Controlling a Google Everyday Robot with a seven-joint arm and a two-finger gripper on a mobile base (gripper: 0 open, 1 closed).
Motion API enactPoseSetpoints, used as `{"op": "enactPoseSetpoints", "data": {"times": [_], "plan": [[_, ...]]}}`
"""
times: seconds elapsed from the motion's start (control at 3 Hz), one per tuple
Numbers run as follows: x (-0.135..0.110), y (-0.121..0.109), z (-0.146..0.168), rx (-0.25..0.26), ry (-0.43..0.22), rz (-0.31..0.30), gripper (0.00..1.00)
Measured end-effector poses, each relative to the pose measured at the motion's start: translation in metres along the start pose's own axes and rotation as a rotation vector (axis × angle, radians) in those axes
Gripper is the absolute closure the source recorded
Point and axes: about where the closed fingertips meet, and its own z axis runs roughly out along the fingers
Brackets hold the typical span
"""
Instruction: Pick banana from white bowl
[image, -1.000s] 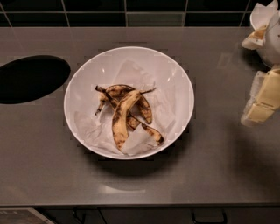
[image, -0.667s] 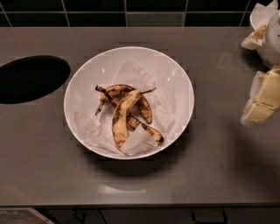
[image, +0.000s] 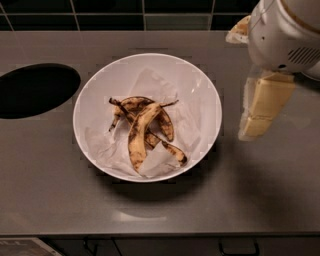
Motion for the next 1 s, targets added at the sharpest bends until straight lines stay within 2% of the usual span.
{"op": "enactPoseSetpoints", "data": {"times": [0.33, 0.67, 1.0], "plan": [[0.000, 0.000, 0.000, 0.000, 0.000, -0.001, 0.00], [-0.012, -0.002, -0.004, 0.021, -0.008, -0.029, 0.00], [-0.041, -0.004, 0.003, 0.015, -0.035, -0.154, 0.00]]}}
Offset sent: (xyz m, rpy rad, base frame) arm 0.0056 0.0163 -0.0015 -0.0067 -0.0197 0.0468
